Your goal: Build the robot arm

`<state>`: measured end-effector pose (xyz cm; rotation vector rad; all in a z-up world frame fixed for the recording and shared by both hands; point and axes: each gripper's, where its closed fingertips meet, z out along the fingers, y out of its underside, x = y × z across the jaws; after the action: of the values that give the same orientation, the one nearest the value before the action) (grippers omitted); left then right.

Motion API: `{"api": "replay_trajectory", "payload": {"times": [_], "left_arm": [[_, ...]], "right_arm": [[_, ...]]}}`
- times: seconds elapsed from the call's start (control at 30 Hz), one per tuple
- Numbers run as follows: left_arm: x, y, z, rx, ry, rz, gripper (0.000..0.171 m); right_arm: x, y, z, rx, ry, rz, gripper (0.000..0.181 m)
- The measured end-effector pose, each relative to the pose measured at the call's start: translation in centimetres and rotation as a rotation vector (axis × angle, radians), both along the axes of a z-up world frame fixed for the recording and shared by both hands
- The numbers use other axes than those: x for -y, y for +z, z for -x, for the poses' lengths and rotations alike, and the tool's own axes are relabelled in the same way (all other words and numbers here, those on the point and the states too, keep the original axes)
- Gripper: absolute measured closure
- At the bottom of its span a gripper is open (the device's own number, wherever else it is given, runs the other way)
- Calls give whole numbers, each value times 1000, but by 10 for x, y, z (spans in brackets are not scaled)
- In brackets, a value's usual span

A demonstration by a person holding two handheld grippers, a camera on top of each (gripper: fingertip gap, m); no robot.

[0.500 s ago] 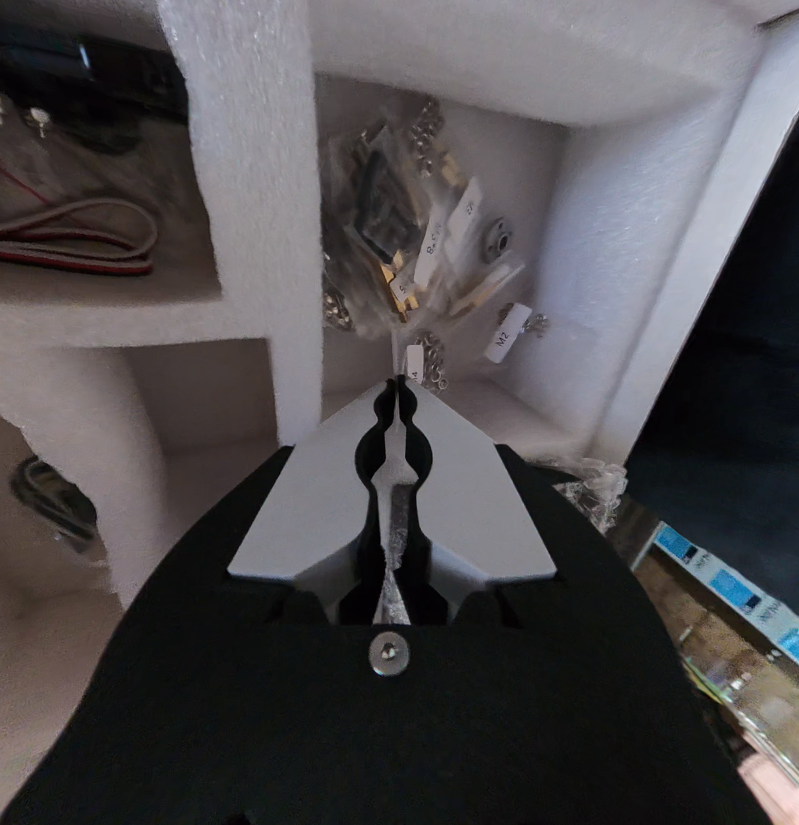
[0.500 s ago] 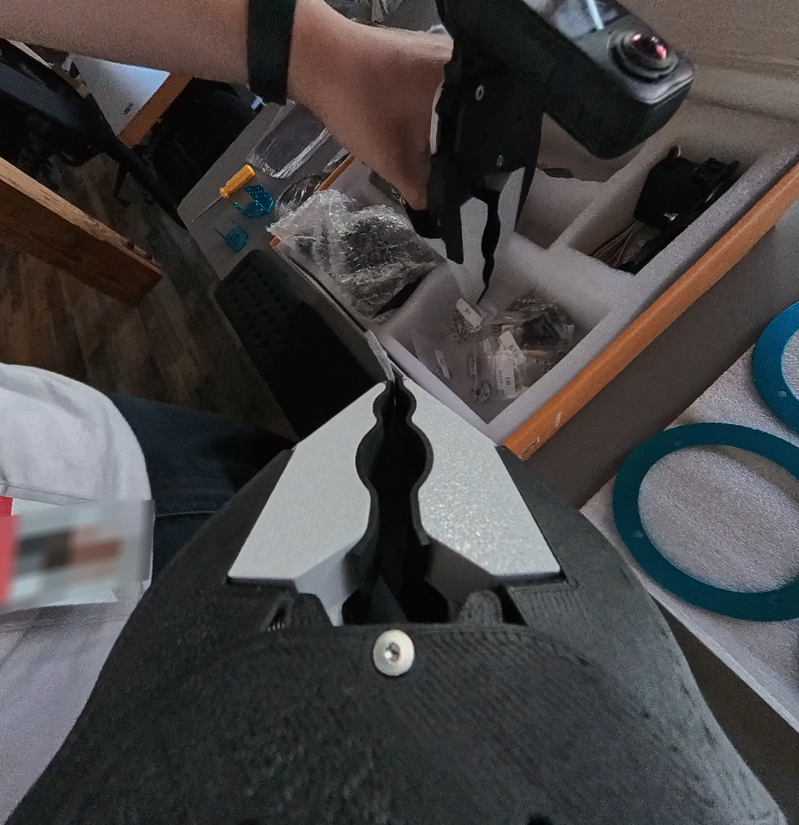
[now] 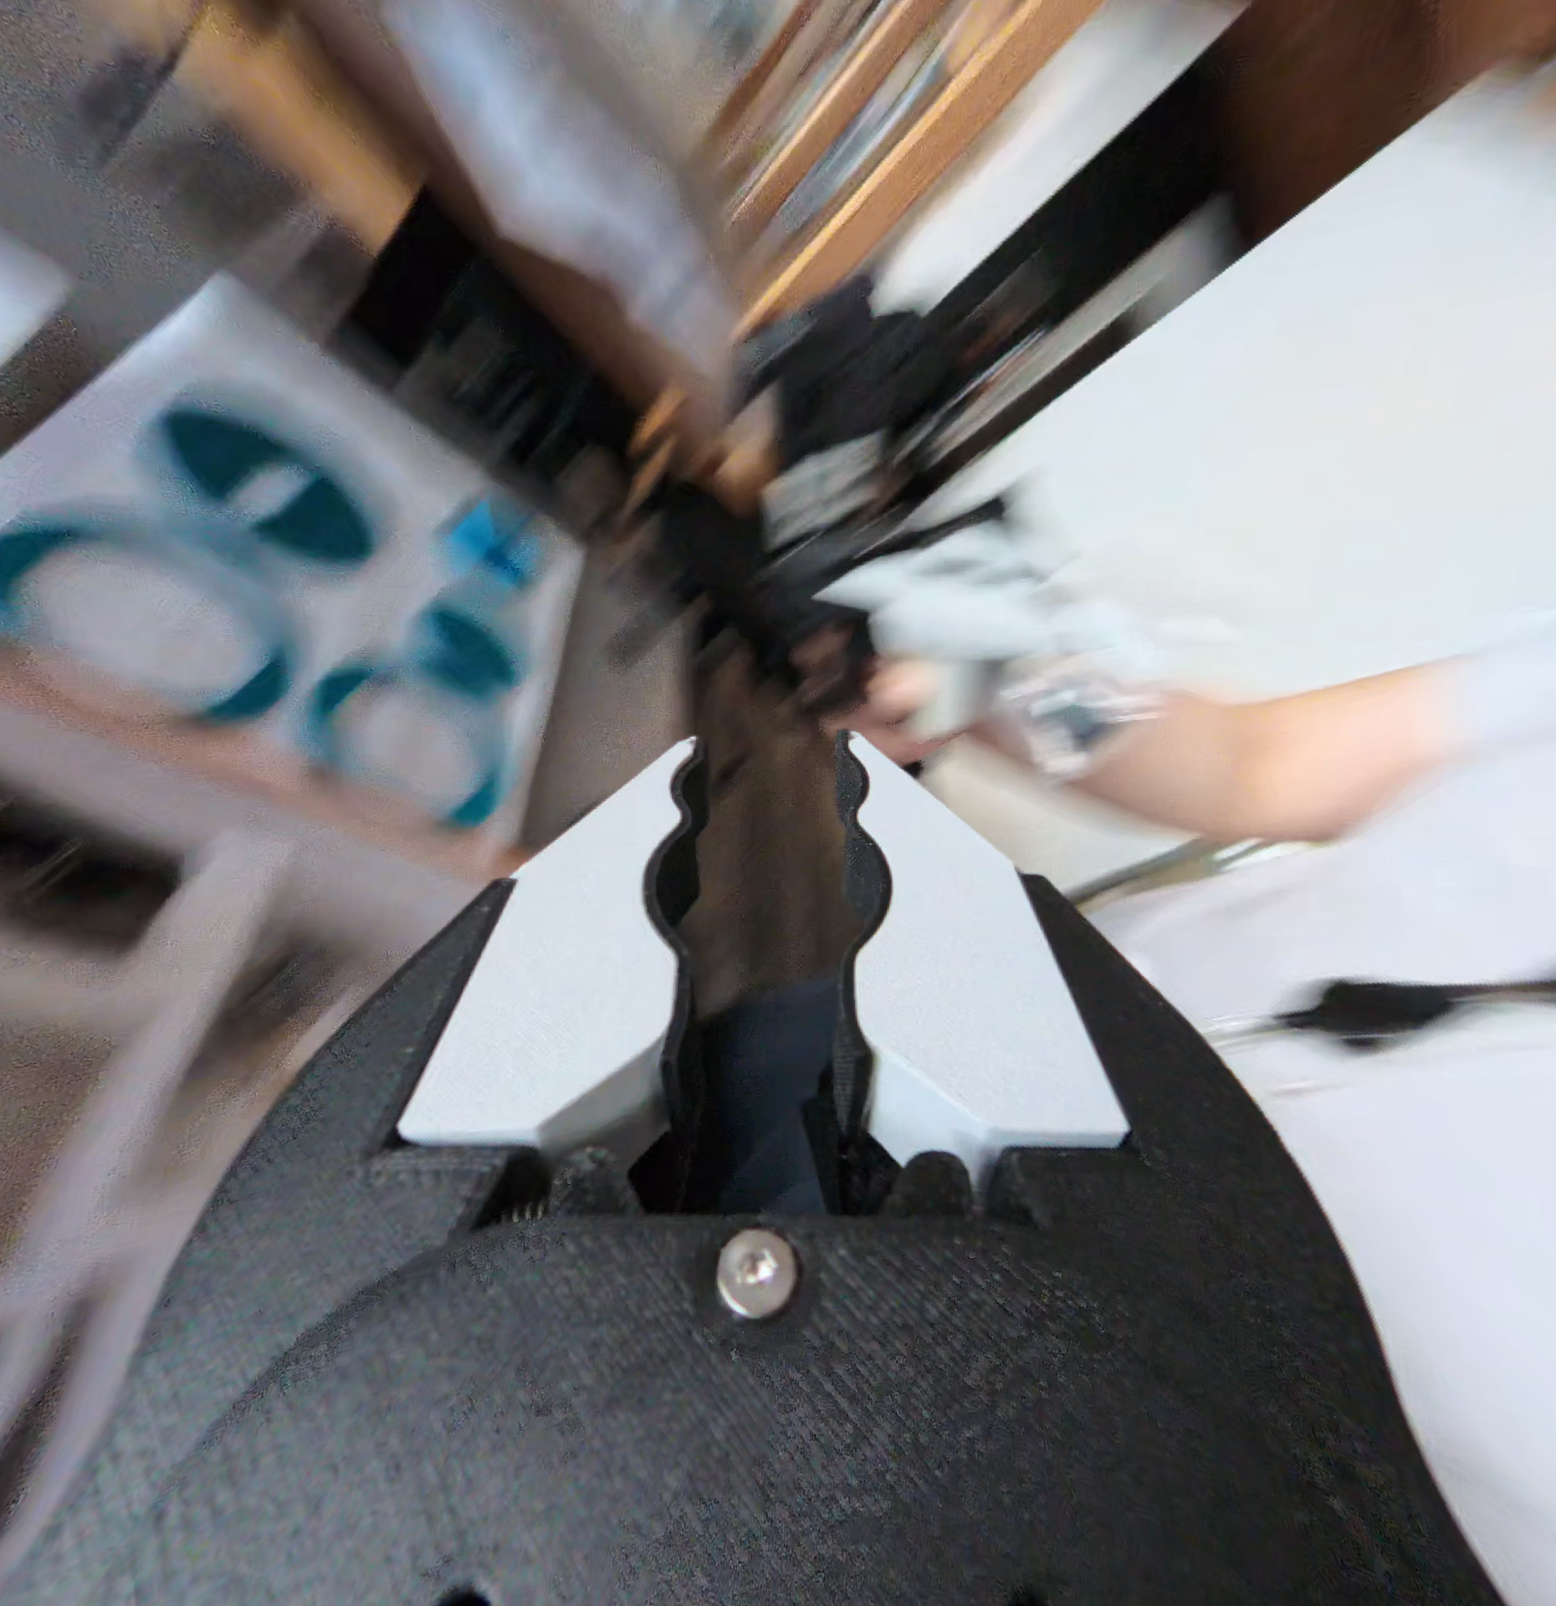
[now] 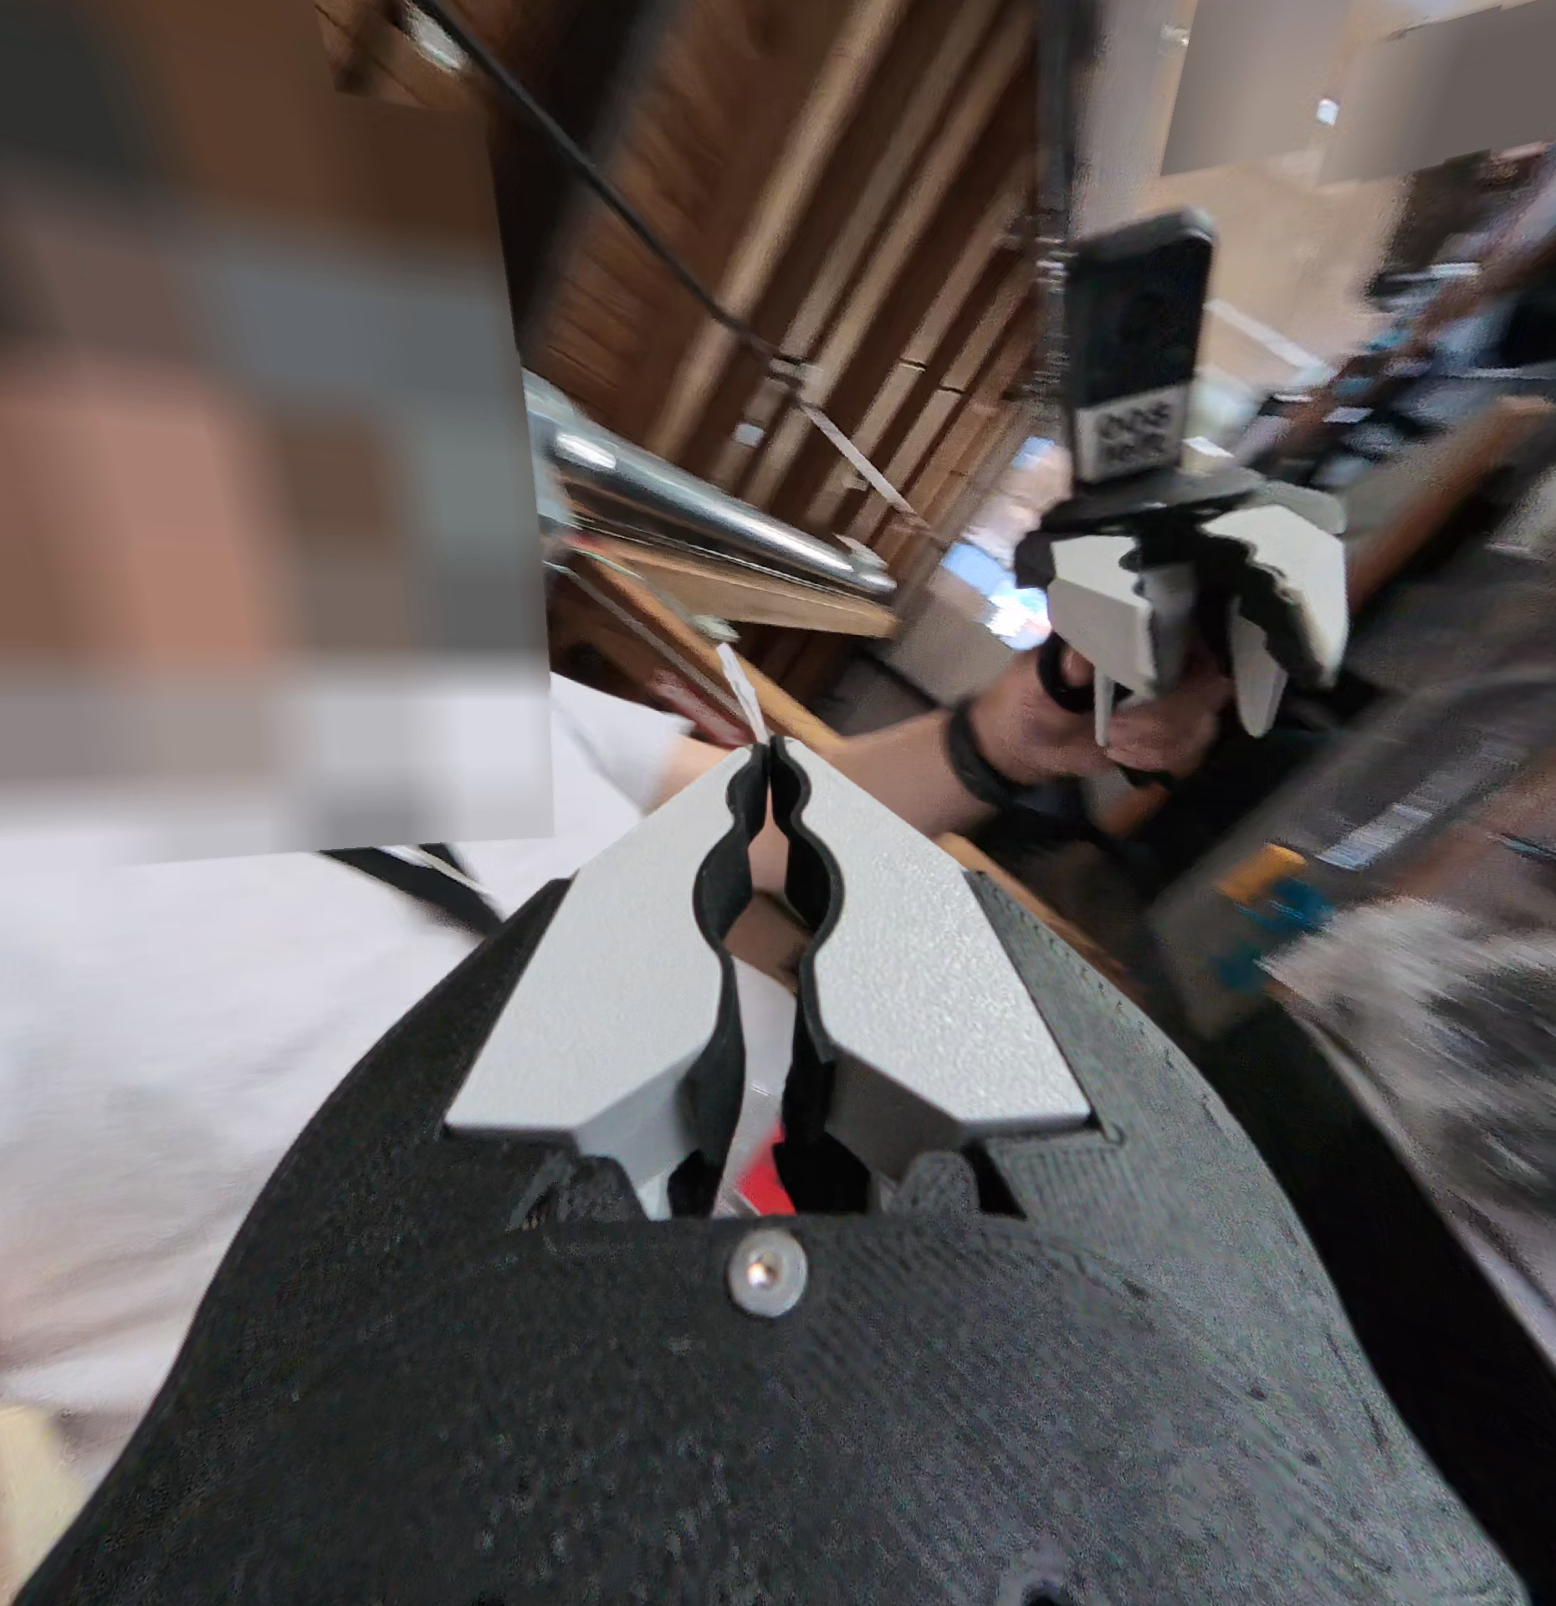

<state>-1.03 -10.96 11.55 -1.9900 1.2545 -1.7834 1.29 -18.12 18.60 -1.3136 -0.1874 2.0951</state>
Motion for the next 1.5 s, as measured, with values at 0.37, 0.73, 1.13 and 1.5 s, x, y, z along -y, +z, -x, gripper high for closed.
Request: {"api": "replay_trajectory", "payload": {"times": [0.37, 0.73, 1.13, 1.5], "left_arm": [[76, 233, 24, 585, -331, -362, 130], [102, 232, 22, 360, -742, -592, 171], [16, 92, 5, -69, -412, -318, 171], [24, -177, 37, -779, -479, -163, 171]], "right_arm": [[21, 155, 19, -888, 880, -43, 181], [29, 159, 55, -899, 1015, 63, 181], [26, -31, 0, 35, 156, 309, 142], [79, -118, -69, 249, -201, 398, 148]]}}
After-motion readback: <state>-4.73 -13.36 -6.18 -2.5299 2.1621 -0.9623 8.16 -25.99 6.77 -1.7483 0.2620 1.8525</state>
